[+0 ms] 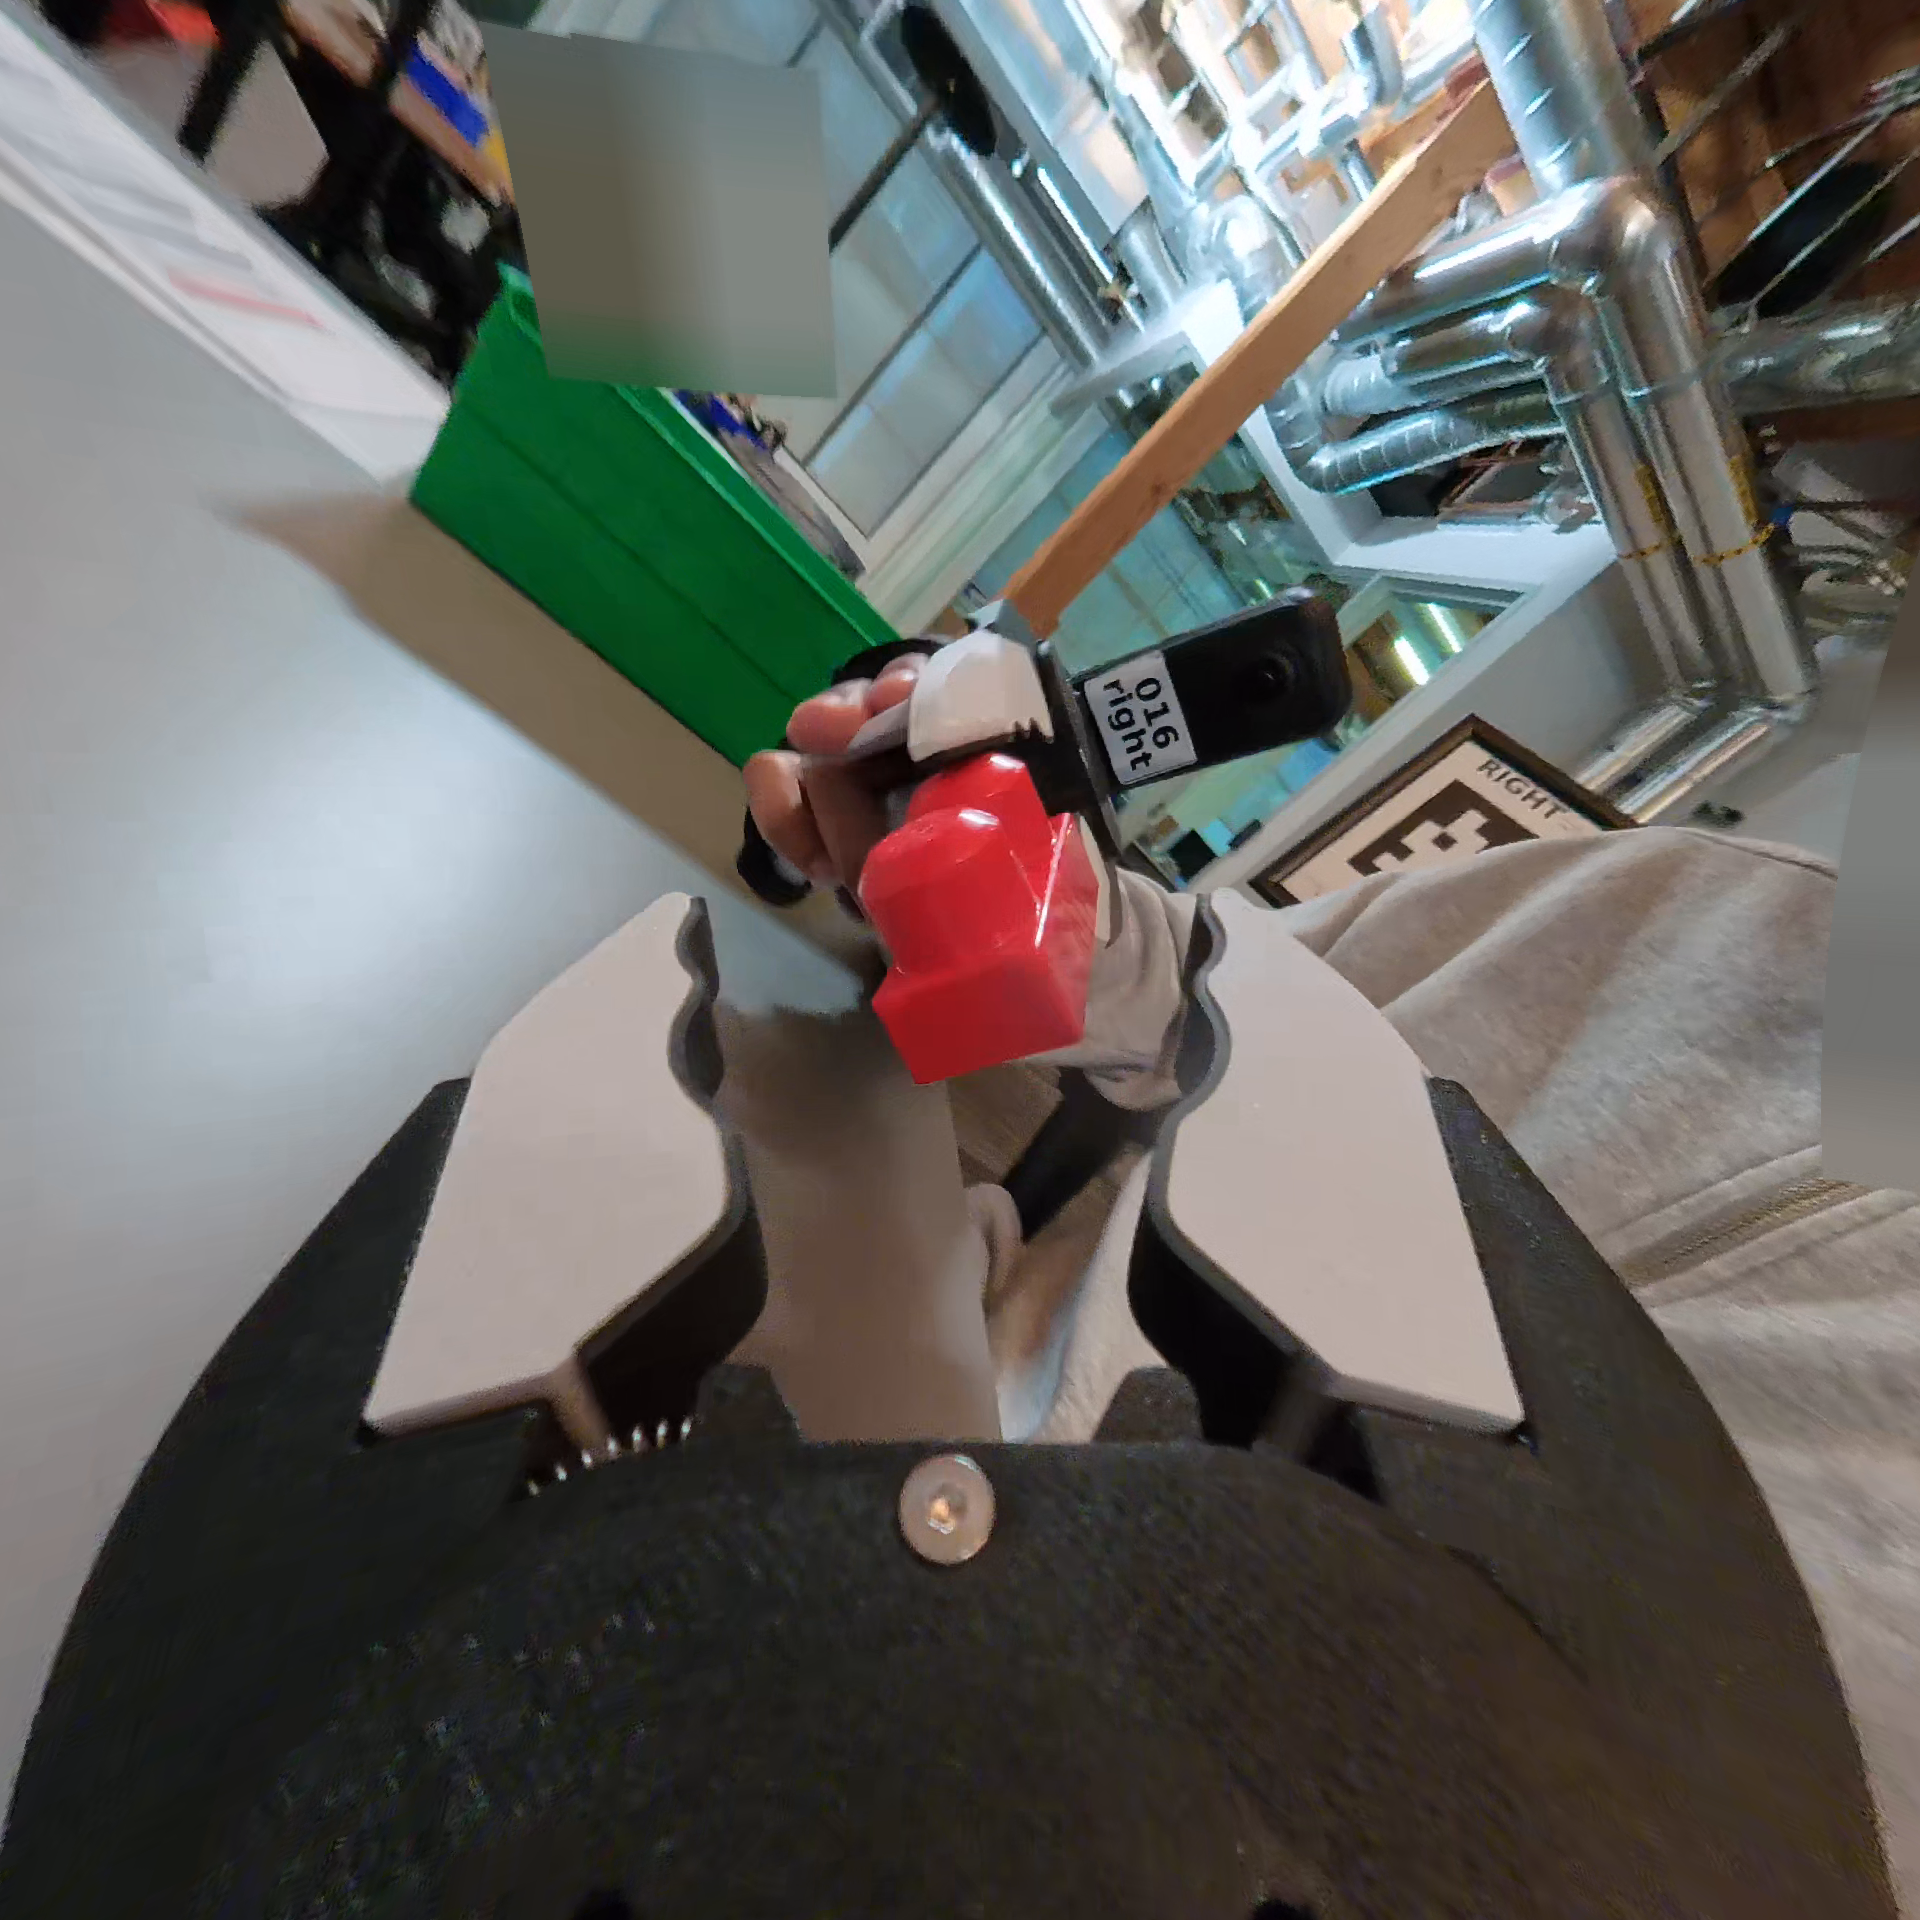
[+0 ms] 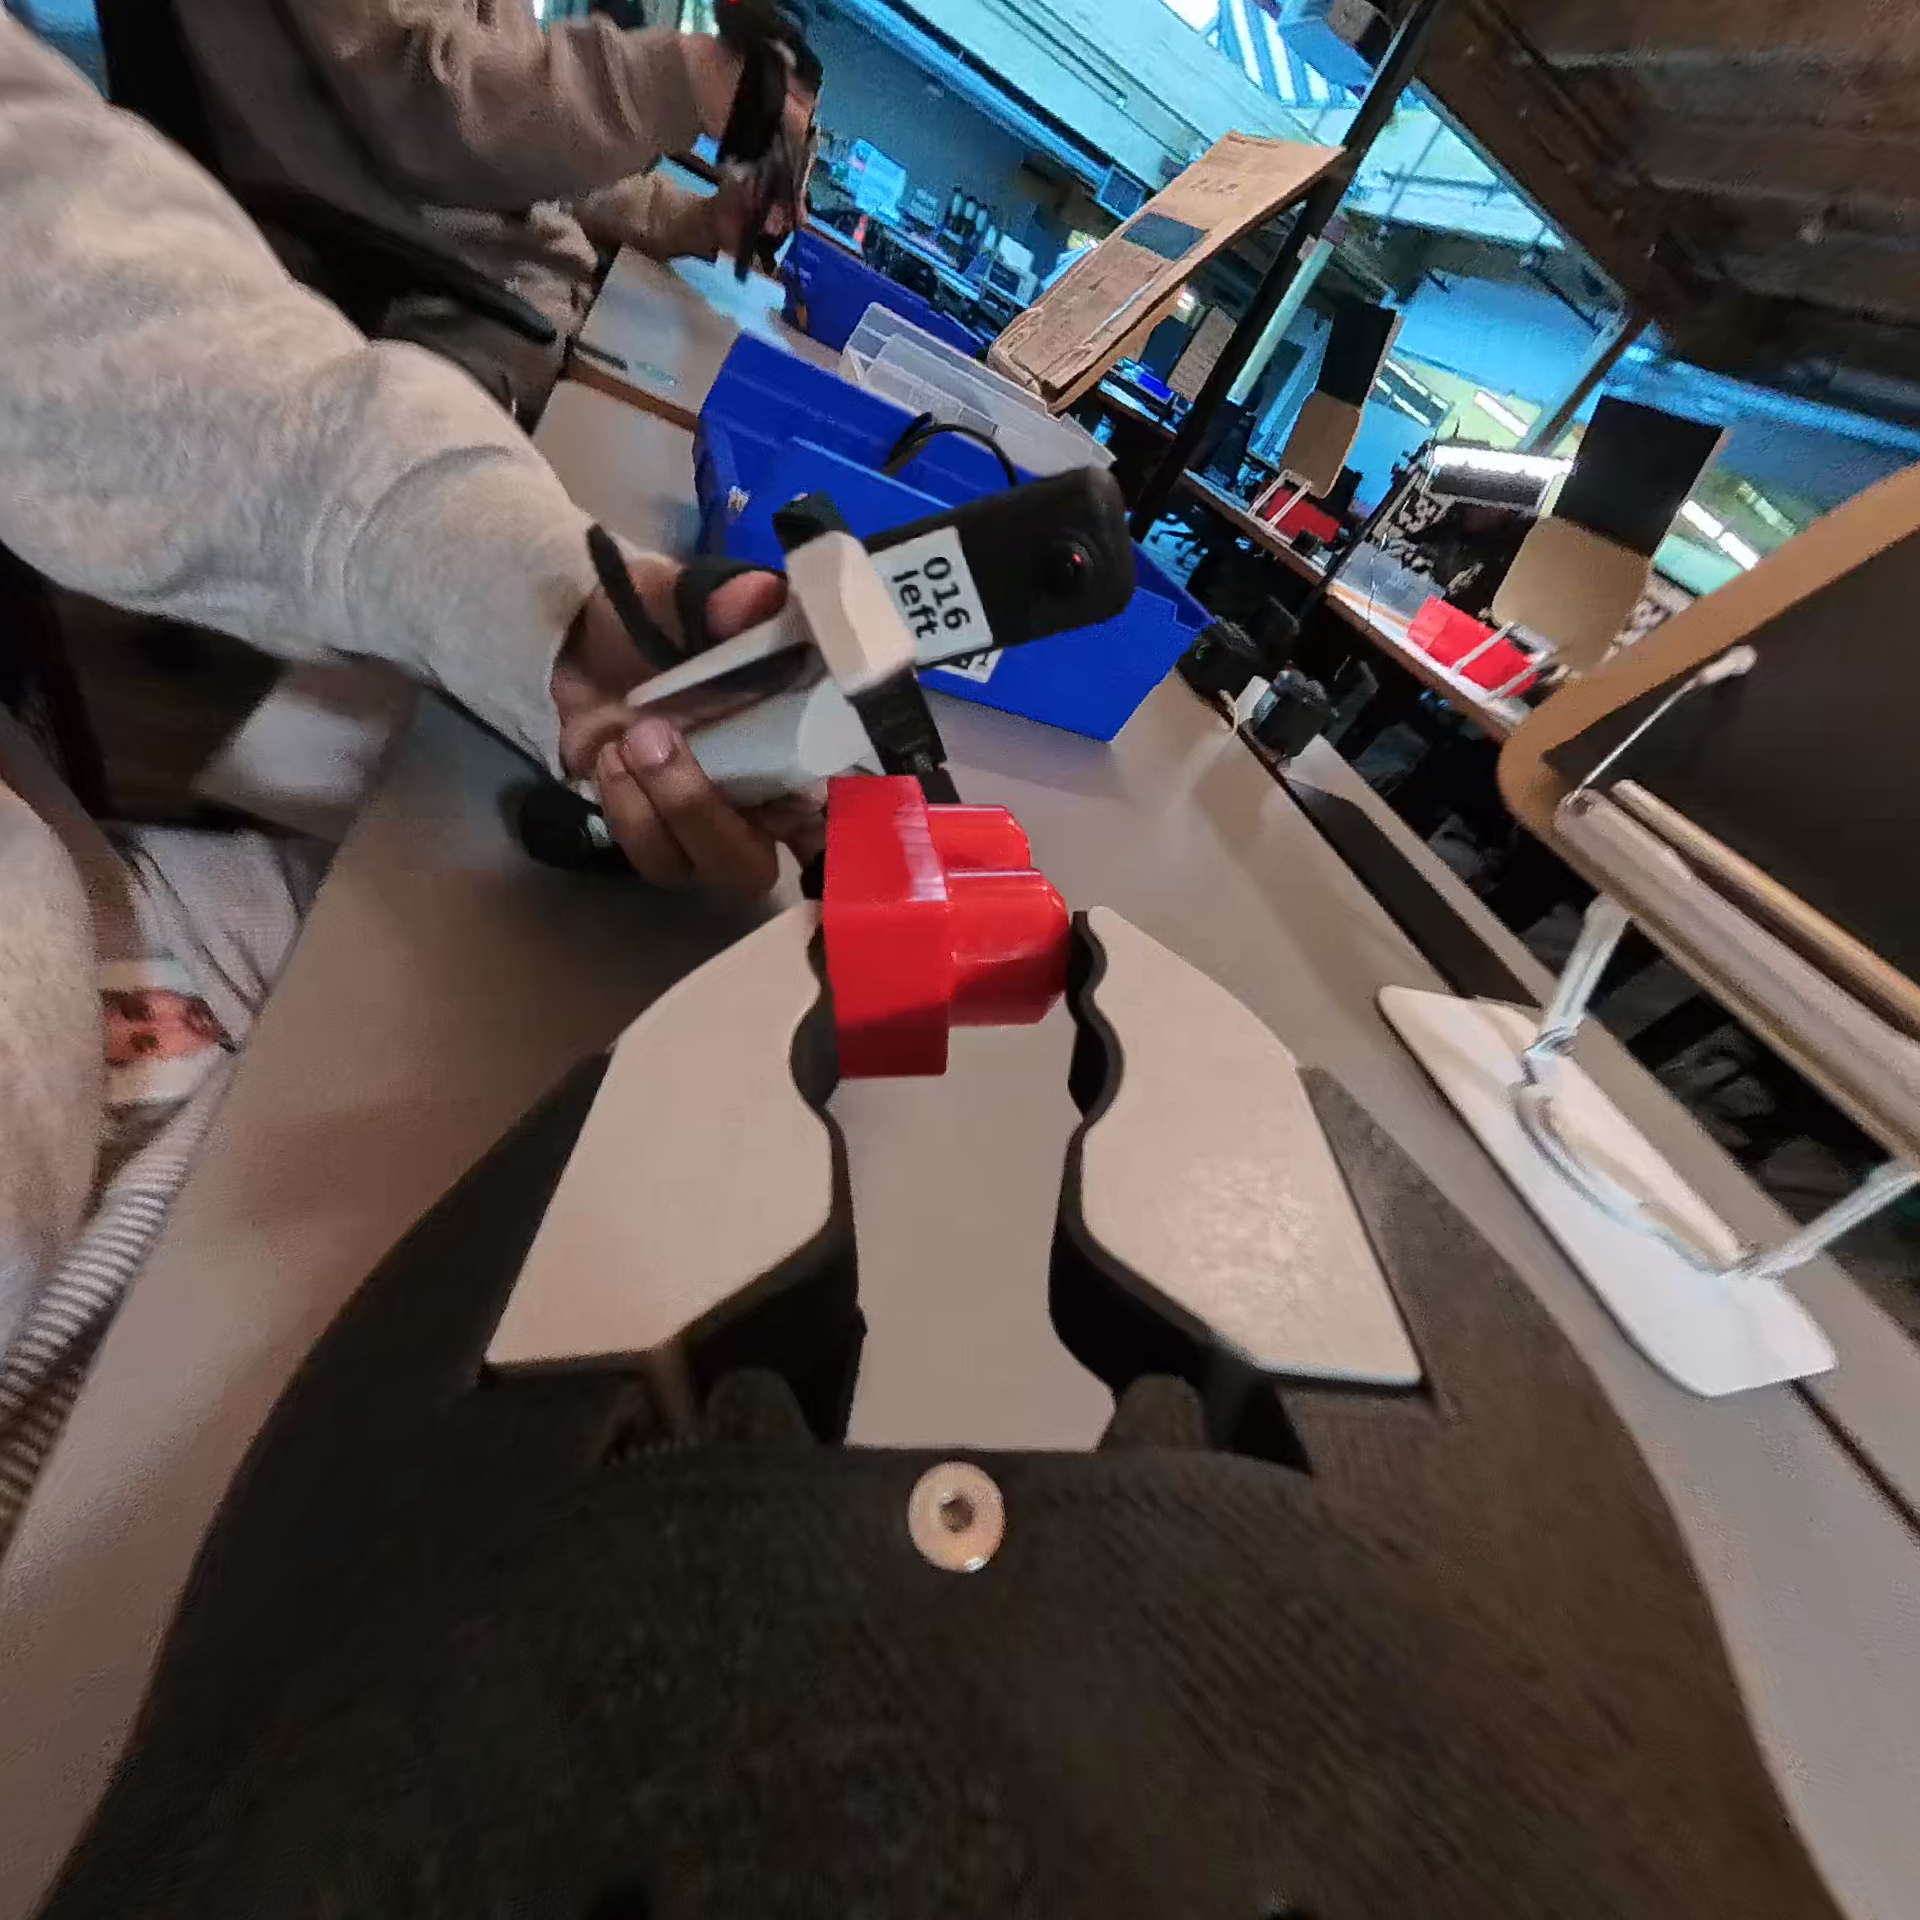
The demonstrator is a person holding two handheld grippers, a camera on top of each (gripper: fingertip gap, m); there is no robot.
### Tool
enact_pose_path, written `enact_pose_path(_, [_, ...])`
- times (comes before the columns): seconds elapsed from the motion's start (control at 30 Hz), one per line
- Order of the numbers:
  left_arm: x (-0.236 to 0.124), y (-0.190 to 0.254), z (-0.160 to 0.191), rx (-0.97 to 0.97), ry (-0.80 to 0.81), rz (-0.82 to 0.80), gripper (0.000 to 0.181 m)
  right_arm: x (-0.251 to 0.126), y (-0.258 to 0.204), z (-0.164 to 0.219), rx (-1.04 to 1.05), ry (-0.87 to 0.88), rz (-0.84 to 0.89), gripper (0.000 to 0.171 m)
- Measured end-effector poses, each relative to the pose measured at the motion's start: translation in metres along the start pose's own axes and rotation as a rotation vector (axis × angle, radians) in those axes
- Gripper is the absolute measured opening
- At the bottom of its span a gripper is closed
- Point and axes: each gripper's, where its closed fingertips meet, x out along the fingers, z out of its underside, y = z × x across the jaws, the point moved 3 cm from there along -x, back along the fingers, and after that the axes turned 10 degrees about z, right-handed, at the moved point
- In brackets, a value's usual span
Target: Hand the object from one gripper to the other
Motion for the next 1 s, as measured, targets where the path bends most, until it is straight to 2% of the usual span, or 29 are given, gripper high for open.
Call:
enact_pose_path(0.17, [0.002, 0.006, -0.003, 0.27, -0.053, -0.113, 0.092, -0.004, 0.012, -0.003, 0.36, 0.01, -0.078, 0.042])
enact_pose_path(0.27, [0.005, 0.005, 0.0, 0.386, -0.099, -0.184, 0.089, -0.004, 0.015, -0.003, 0.533, 0.012, -0.14, 0.043])
enact_pose_path(0.5, [0.006, 0.009, 0.001, 0.434, -0.116, -0.18, 0.067, 0.001, 0.01, 0.003, 0.745, -0.027, -0.246, 0.043])
enact_pose_path(0.63, [0.004, 0.012, 0.001, 0.393, -0.115, -0.141, 0.044, 0.002, 0.01, 0.004, 0.752, -0.034, -0.242, 0.042])
enact_pose_path(0.83, [0.002, 0.011, -0.003, 0.349, -0.083, -0.142, 0.044, 0.004, 0.008, 0.007, 0.704, -0.009, -0.215, 0.044])
enact_pose_path(0.87, [0.001, 0.01, -0.005, 0.32, -0.066, -0.138, 0.044, 0.006, 0.011, 0.009, 0.662, -0.002, -0.165, 0.053])
enact_pose_path(0.93, [-0.003, 0.006, -0.009, 0.266, -0.025, -0.145, 0.044, 0.008, 0.022, 0.01, 0.508, 0.013, -0.005, 0.089])
enact_pose_path(1.0, [-0.009, 0.0, -0.014, 0.224, 0.013, -0.179, 0.044, 0.004, 0.029, 0.007, 0.284, 0.016, 0.123, 0.091])
